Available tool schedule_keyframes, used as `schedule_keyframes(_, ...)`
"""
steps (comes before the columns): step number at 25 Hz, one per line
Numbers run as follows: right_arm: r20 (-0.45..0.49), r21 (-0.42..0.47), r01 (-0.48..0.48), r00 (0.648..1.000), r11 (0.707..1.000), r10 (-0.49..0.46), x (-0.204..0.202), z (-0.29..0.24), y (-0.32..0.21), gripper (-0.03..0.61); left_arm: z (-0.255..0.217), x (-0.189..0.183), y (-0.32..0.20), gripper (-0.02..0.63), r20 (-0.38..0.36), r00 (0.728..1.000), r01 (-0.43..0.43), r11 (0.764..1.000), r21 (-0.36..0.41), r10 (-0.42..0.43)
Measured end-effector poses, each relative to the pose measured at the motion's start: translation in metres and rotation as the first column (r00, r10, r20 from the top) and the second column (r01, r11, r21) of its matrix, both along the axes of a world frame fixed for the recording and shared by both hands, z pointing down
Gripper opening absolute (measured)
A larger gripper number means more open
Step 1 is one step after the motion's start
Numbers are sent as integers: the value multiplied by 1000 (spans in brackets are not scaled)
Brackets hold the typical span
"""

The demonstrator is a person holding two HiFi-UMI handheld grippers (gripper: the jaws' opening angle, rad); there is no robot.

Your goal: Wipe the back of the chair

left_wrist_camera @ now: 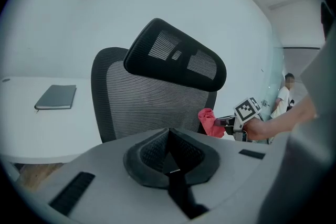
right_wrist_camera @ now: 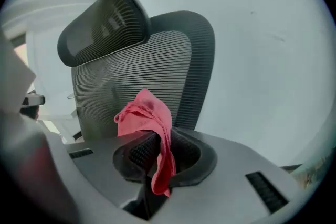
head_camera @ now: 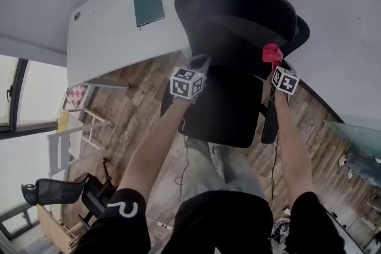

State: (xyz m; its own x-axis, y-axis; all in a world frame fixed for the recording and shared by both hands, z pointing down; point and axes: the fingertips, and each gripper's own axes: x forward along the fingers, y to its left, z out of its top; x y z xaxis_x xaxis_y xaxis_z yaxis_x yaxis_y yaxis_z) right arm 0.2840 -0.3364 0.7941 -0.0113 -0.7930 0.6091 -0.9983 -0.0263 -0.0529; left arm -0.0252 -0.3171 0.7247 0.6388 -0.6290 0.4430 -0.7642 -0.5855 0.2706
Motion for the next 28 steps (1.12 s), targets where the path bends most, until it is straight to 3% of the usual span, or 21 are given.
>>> schedule_keyframes(5, 19, -7, 165, 986, 986, -165, -72, 19, 5, 67, 14, -22, 2, 25, -9, 999, 49, 999, -14, -49)
schedule_keyframes(12, 56, -30, 350, 936, 936, -348, -198, 46, -5, 67, 36, -76, 12, 25, -39, 988, 150, 987, -50, -152)
schedule_keyframes(19, 84, -54, 443, 895, 895, -438, -300, 78, -28, 66, 51, -128, 20, 25, -29, 975, 216, 975, -51, -218)
schedule_keyframes(24, 41, -82, 473, 881, 877, -471, -333, 101, -41, 66, 58, -151, 21, 25, -16, 969, 244, 969, -47, -245)
schedule_keyframes(28, -3, -93, 438, 898, 894, -440, -320, 104, -46, 66, 62, -155, 33, 25, -15, 970, 240, 969, -52, -241)
